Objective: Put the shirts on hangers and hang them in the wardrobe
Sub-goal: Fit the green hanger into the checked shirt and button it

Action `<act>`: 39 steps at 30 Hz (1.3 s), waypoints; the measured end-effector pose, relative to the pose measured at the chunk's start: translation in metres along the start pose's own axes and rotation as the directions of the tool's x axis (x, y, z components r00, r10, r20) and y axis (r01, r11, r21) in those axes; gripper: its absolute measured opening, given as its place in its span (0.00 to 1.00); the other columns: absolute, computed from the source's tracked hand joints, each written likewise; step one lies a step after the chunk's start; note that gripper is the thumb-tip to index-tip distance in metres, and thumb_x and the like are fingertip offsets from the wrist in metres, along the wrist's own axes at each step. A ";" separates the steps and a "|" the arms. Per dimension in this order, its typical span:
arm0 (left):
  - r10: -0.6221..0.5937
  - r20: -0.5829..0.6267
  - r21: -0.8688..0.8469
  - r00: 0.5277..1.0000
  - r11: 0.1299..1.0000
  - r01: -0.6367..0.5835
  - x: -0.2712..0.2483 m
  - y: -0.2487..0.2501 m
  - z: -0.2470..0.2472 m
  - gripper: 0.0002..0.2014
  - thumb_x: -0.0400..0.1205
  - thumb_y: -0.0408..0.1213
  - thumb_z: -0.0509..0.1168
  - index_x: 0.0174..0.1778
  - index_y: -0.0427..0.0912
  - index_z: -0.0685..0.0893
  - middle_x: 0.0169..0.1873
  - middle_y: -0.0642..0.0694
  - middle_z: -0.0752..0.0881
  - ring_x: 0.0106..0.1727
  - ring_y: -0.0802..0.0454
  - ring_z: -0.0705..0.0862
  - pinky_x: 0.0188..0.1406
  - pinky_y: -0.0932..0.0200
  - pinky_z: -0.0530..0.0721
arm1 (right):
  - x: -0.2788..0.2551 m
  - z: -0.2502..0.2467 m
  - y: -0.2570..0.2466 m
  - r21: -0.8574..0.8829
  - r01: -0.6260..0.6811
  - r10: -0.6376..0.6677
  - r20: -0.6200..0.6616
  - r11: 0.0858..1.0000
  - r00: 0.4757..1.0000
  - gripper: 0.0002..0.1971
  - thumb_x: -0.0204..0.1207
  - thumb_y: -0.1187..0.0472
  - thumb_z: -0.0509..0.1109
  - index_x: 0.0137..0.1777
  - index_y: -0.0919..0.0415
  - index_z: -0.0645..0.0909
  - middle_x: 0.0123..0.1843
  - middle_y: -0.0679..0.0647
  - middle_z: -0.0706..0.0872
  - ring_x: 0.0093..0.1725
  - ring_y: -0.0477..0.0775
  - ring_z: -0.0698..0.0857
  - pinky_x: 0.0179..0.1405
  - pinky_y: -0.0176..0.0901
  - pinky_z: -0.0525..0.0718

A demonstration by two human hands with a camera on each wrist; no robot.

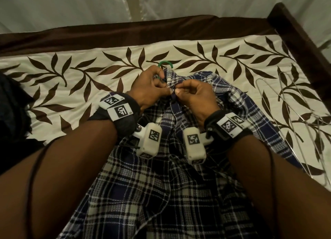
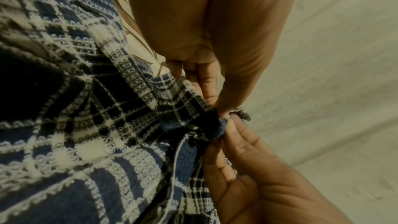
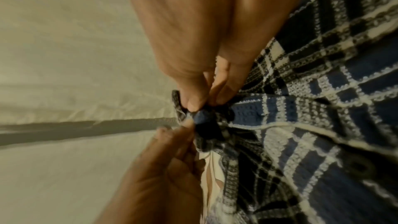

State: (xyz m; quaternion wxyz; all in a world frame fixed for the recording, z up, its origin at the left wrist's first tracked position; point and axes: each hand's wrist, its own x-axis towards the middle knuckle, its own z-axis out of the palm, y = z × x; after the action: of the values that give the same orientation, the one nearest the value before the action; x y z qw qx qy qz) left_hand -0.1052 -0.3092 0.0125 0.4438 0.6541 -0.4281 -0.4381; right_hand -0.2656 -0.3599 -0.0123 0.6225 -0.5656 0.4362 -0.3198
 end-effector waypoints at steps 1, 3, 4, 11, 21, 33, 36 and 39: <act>0.002 -0.002 -0.008 1.000 1.000 -0.002 0.001 -0.002 0.000 0.17 0.77 0.19 0.70 0.48 0.44 0.73 0.30 0.46 0.84 0.34 0.52 0.86 0.39 0.57 0.88 | -0.001 0.002 0.001 -0.054 0.050 -0.051 -0.024 0.997 0.998 0.06 0.75 0.74 0.74 0.50 0.66 0.87 0.47 0.62 0.90 0.43 0.49 0.88 0.49 0.41 0.90; 0.005 -0.006 -0.006 1.000 1.000 -0.006 0.003 -0.006 0.000 0.16 0.78 0.21 0.70 0.48 0.46 0.74 0.30 0.48 0.84 0.35 0.51 0.86 0.41 0.54 0.88 | -0.001 0.004 0.001 -0.082 0.105 -0.108 -0.036 0.991 0.993 0.07 0.75 0.74 0.75 0.50 0.66 0.88 0.46 0.59 0.91 0.41 0.45 0.88 0.46 0.37 0.89; 0.004 -0.011 -0.004 1.000 1.000 -0.004 0.004 -0.008 -0.001 0.16 0.78 0.21 0.70 0.48 0.47 0.75 0.30 0.49 0.84 0.34 0.51 0.86 0.41 0.53 0.87 | -0.001 0.004 0.002 -0.077 0.126 -0.128 -0.029 0.989 0.991 0.07 0.74 0.75 0.75 0.50 0.67 0.88 0.45 0.59 0.91 0.41 0.45 0.89 0.47 0.37 0.90; 0.064 -0.073 0.105 0.995 0.993 -0.056 0.008 -0.014 -0.001 0.12 0.82 0.31 0.68 0.46 0.55 0.76 0.33 0.52 0.80 0.34 0.55 0.81 0.37 0.53 0.82 | 0.005 0.004 0.002 -0.065 0.224 -0.220 0.066 0.972 0.973 0.08 0.75 0.74 0.75 0.53 0.69 0.89 0.46 0.57 0.93 0.47 0.49 0.92 0.50 0.39 0.89; 0.068 0.057 -0.029 0.996 0.997 -0.066 0.004 -0.010 -0.015 0.18 0.78 0.22 0.72 0.57 0.43 0.76 0.40 0.46 0.84 0.37 0.58 0.86 0.36 0.64 0.85 | 0.037 -0.004 -0.005 -0.519 0.417 -0.387 0.172 0.746 0.906 0.30 0.65 0.55 0.85 0.66 0.48 0.78 0.57 0.53 0.81 0.53 0.48 0.81 0.48 0.39 0.81; 0.083 0.119 0.132 0.989 0.986 -0.099 0.009 -0.011 -0.025 0.25 0.77 0.24 0.74 0.62 0.46 0.70 0.45 0.42 0.90 0.41 0.53 0.90 0.40 0.57 0.88 | 0.072 -0.007 -0.031 -0.576 0.620 -0.271 0.578 0.533 0.769 0.10 0.65 0.54 0.85 0.42 0.51 0.87 0.40 0.44 0.89 0.43 0.44 0.87 0.51 0.53 0.86; 0.064 0.084 0.025 0.994 0.997 -0.066 0.009 -0.014 -0.024 0.24 0.75 0.19 0.74 0.60 0.43 0.72 0.45 0.38 0.89 0.45 0.47 0.90 0.46 0.51 0.90 | 0.074 -0.009 -0.029 -0.568 0.560 -0.208 0.566 0.603 0.797 0.07 0.67 0.55 0.84 0.41 0.46 0.88 0.39 0.42 0.89 0.43 0.44 0.87 0.52 0.54 0.87; 0.032 0.080 -0.050 0.996 0.998 -0.028 0.010 -0.014 -0.026 0.22 0.75 0.17 0.71 0.57 0.42 0.74 0.43 0.39 0.89 0.45 0.46 0.91 0.43 0.52 0.89 | 0.076 -0.014 -0.027 -0.523 0.467 -0.167 0.520 0.713 0.837 0.05 0.69 0.58 0.84 0.43 0.52 0.92 0.41 0.46 0.92 0.44 0.46 0.89 0.53 0.54 0.88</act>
State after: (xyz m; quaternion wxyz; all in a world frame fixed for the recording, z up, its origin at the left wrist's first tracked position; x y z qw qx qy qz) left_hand -0.0754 -0.3101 0.0031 0.4485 0.6184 -0.4446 -0.4677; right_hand -0.2443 -0.4373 0.0005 0.4103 -0.8653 0.2597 -0.1242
